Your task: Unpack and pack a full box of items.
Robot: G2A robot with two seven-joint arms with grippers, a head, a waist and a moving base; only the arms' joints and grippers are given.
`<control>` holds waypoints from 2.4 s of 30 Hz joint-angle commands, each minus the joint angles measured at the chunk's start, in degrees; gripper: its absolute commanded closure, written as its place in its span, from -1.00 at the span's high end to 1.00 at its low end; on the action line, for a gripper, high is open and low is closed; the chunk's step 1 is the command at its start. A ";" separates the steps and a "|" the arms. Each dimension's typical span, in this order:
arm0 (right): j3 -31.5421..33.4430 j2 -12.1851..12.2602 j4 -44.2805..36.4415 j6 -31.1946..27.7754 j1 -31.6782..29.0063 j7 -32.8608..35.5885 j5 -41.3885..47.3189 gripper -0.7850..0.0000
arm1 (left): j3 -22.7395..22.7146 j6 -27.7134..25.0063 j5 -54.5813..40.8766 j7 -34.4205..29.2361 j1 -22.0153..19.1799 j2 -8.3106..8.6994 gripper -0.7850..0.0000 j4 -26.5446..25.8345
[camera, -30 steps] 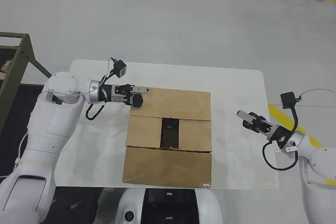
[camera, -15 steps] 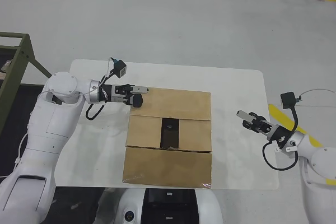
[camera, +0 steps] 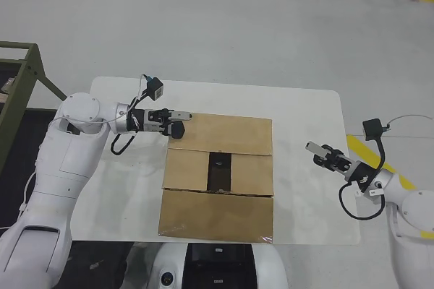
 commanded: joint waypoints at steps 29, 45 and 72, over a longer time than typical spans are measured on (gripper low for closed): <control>-10.88 1.66 -10.41 3.99 -19.14 8.83 -0.71 1.00 | 0.00 0.00 0.00 0.00 0.00 0.00 1.00 0.00; -12.18 2.40 -8.40 0.54 -16.97 11.03 12.67 1.00 | 0.00 0.00 0.00 0.00 0.00 0.00 1.00 0.00; -15.66 3.28 -5.97 -0.31 -3.45 2.68 16.43 1.00 | 0.00 0.00 0.00 0.00 0.00 0.00 1.00 0.00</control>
